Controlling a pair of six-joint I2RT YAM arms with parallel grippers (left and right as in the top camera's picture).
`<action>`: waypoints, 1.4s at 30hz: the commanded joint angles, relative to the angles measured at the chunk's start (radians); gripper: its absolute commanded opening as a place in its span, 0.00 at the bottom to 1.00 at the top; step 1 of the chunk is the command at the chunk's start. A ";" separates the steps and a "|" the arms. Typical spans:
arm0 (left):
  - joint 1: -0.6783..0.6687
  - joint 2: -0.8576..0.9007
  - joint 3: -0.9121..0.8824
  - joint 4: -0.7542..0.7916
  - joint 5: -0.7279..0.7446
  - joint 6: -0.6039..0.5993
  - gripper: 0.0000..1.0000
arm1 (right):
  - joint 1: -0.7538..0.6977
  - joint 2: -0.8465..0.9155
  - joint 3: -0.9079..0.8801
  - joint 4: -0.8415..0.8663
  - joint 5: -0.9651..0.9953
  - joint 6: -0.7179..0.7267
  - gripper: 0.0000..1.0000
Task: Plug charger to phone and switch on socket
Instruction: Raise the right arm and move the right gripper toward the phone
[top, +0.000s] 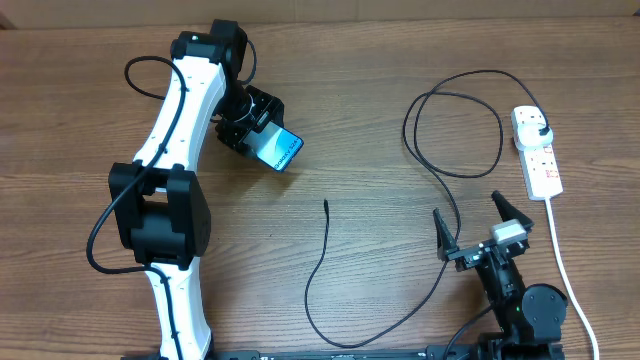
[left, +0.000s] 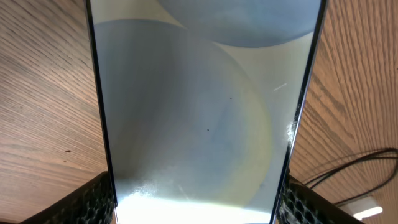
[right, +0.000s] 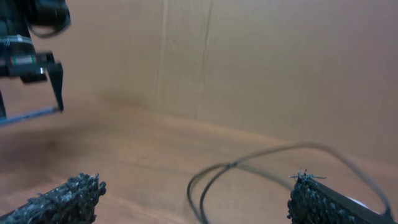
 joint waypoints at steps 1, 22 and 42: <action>-0.003 -0.006 0.030 0.003 -0.018 -0.014 0.04 | 0.005 -0.005 -0.010 0.070 -0.004 0.028 1.00; -0.005 -0.006 0.030 0.005 -0.017 -0.048 0.04 | -0.008 0.668 0.786 -0.547 0.035 0.429 1.00; -0.026 -0.006 0.030 0.005 -0.017 -0.173 0.04 | 0.012 1.477 0.998 -0.323 -0.713 0.885 1.00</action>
